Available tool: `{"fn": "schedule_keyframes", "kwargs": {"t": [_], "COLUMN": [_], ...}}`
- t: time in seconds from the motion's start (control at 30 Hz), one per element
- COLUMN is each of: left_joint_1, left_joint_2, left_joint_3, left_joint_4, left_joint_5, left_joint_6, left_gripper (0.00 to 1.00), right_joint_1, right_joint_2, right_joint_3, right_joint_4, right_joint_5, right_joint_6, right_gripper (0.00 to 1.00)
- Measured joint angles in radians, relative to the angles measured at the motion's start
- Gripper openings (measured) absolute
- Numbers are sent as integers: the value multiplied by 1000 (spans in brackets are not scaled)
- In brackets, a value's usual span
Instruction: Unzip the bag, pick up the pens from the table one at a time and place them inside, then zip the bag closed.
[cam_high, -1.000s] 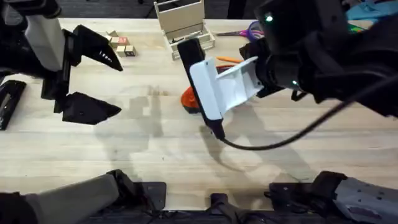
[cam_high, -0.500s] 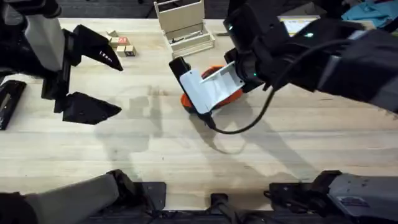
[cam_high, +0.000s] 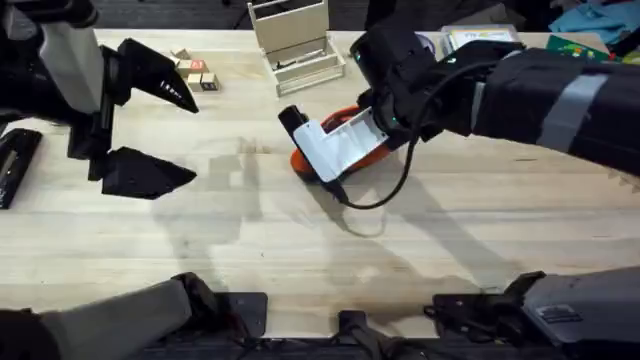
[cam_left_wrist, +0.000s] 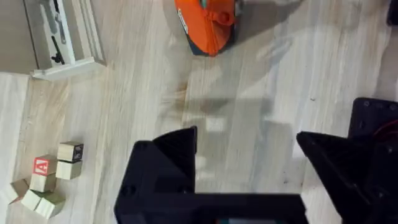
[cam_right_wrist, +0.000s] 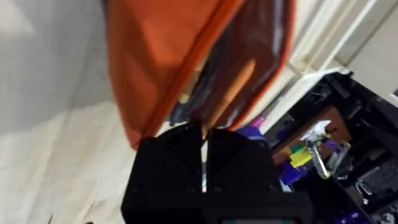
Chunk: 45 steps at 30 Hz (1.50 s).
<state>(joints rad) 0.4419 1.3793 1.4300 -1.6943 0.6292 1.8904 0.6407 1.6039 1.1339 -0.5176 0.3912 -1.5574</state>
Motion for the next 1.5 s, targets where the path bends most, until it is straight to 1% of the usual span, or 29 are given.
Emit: {"fn": "schedule_keyframes", "kwargs": {"t": [0.5,0.73,0.97,1.2,1.23,1.27,1.3,1.43,1.47,1.5], "left_joint_1": [0,0,0,0,0,0,0,0,0,0], "left_joint_2": [0,0,0,0,0,0,0,0,0,0], "left_joint_3": [0,0,0,0,0,0,0,0,0,0], "left_joint_4": [0,0,0,0,0,0,0,0,0,0], "left_joint_5": [0,0,5,38,41,45,50,69,75,81], "left_joint_6": [0,0,0,0,0,0,0,3,3,3], "left_gripper": [993,993,993,993,993,993,993,993,993,993], "right_joint_1": [0,0,1,1,0,0,1,2,2,2], "right_joint_2": [-19,-19,-11,52,58,61,63,62,60,57], "right_joint_3": [0,0,0,0,0,0,0,0,3,7], "right_joint_4": [-33,-25,46,68,69,70,71,84,92,93], "right_joint_5": [-10,-128,-244,-292,-296,-300,-304,-309,-309,-309], "right_joint_6": [-9,-15,-15,-14,-12,-9,-7,-6,-6,-6], "right_gripper": [31,31,32,32,46,102,229,806,930,979]}}
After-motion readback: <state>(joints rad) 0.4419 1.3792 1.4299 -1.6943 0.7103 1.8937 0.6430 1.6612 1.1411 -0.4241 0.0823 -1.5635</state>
